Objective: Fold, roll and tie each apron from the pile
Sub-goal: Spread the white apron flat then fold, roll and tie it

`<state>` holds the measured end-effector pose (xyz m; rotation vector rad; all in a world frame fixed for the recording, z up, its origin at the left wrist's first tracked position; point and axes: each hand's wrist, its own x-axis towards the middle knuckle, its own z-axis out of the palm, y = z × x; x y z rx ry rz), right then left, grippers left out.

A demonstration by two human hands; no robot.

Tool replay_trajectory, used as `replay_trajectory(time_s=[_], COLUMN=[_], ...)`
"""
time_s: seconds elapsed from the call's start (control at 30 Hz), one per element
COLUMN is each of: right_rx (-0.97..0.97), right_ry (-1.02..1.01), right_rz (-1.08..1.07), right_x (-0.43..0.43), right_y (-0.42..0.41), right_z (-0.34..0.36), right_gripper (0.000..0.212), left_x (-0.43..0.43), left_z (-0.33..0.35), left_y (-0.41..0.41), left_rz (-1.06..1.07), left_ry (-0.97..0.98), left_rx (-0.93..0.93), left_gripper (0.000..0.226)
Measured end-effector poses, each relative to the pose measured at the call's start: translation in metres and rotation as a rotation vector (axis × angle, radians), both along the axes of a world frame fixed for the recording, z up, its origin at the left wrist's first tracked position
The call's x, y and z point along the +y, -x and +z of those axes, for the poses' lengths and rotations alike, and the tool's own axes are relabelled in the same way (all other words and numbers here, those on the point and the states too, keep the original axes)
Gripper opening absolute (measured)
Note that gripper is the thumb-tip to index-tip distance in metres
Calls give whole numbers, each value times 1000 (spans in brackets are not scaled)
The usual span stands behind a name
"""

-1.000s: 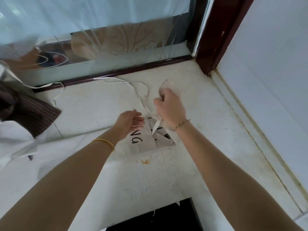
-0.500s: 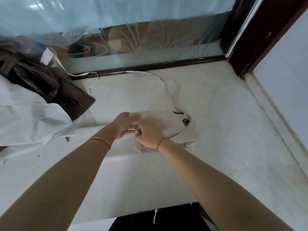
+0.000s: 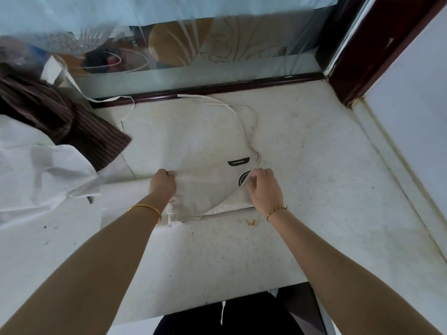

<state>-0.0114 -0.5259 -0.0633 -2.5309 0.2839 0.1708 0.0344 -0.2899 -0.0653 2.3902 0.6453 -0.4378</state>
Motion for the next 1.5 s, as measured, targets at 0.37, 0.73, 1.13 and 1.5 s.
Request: replay_trajectory(time_s=[0.37,0.73,1.13,1.5], right_rx=[131,228,177,38], right_ry=[328,365,239,392], right_rz=[130,-214,-358,244], right_x=[3,-7,-71,9], right_y=[3,13,-13,-19], right_z=[-20,-28,-19,-11], right_gripper=[36,52,29,41], left_x=[17,21,-51,-45], left_z=[7,13,3,-7], left_y=[19,33,22,34], left_rz=[66,31,-131,-716], left_ry=[123,239,207,-275], left_rx=[207,473,22,-392], left_gripper=[52,21,24,35])
